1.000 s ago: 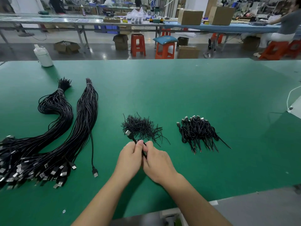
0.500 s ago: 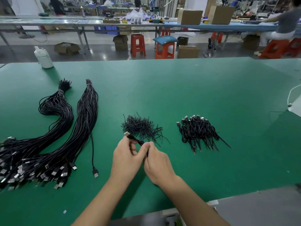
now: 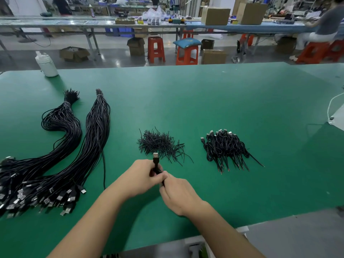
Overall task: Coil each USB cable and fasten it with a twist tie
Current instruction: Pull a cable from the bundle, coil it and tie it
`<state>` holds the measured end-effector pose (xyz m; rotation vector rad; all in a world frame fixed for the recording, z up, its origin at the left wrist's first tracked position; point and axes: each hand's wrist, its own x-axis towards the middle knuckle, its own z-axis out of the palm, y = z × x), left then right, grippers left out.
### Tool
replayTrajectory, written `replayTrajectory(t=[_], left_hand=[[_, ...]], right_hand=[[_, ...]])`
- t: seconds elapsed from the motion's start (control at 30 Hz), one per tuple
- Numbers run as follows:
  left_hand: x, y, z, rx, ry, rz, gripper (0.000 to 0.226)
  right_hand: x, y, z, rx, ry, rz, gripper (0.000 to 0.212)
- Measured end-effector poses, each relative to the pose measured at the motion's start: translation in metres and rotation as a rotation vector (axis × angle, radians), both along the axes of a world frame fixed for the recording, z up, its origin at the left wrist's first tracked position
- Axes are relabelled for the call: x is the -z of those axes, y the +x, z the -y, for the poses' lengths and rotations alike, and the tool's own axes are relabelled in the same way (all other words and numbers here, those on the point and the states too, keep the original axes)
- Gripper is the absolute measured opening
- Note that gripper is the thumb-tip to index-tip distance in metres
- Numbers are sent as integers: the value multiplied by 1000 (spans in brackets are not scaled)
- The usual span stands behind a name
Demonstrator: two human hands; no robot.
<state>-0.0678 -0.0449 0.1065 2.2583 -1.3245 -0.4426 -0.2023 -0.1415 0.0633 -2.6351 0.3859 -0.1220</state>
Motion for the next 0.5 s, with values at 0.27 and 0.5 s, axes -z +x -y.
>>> replayTrajectory(t=[0.27, 0.5], left_hand=[[5, 3, 18, -20, 146, 95, 24], [10, 11, 37, -60, 169, 13, 17]], right_hand=[[11, 17, -2, 234, 500, -77, 19], [22, 22, -4, 231, 461, 0, 26]])
